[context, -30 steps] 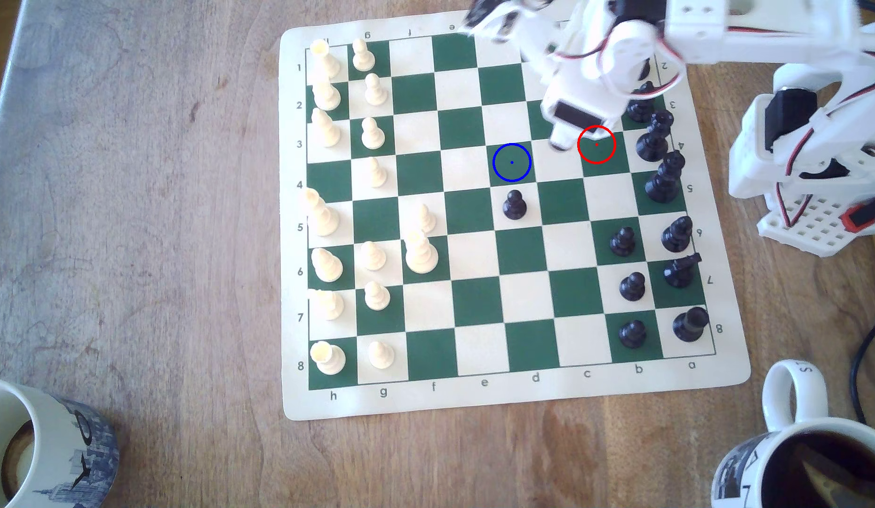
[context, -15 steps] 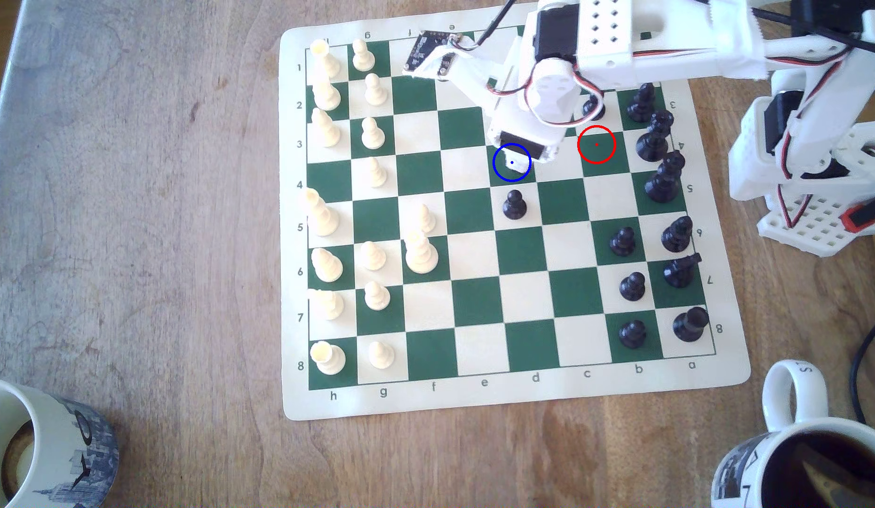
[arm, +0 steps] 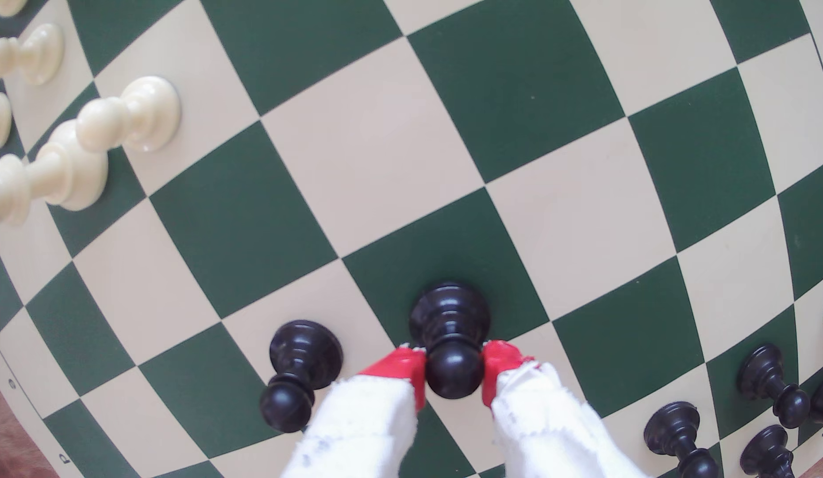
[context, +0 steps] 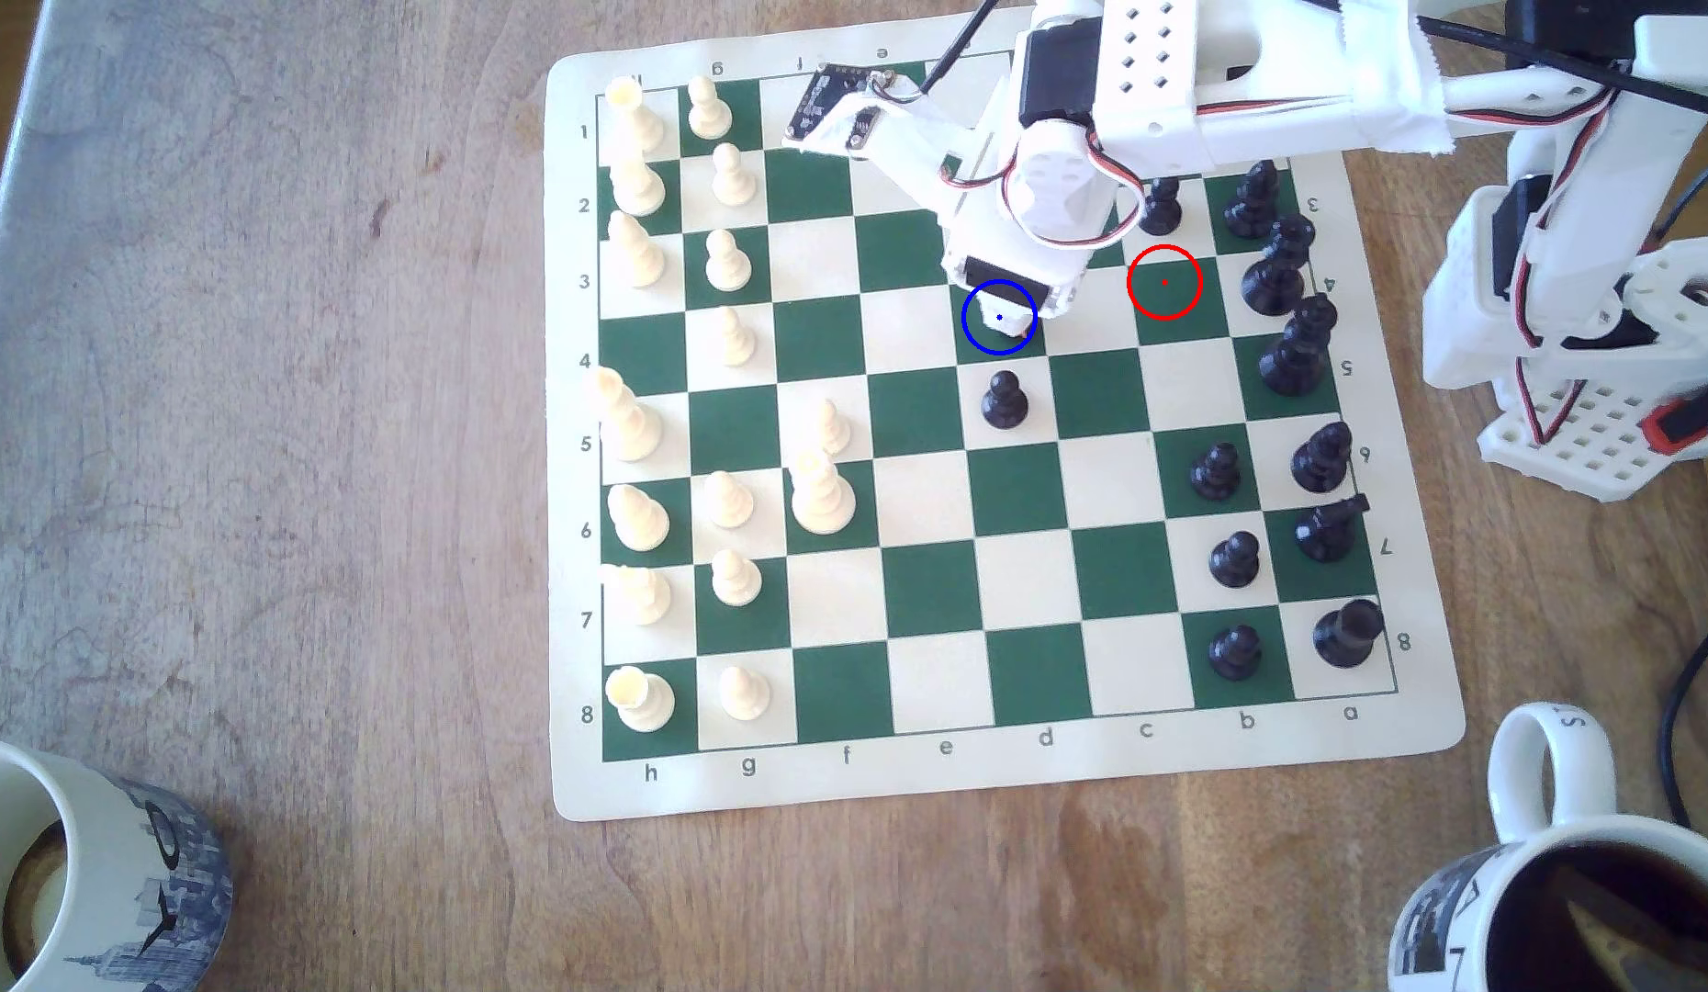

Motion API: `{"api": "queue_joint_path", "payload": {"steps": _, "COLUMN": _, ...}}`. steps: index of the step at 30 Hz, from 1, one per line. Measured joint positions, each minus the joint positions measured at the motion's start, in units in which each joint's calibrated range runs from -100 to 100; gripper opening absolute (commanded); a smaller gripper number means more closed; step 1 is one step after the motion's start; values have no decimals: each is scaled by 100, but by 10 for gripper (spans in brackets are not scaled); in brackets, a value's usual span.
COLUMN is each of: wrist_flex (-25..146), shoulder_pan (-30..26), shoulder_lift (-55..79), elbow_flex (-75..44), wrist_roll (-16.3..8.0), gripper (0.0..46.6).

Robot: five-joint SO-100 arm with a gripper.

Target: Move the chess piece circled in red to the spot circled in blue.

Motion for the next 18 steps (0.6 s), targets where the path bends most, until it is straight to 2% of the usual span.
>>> {"api": "queue_joint_path", "payload": {"steps": 18, "wrist_flex": -80, "shoulder_pan": -74, "shoulder_lift": 176, "elbow_flex": -172, "wrist_roll": -34, "gripper": 27}}
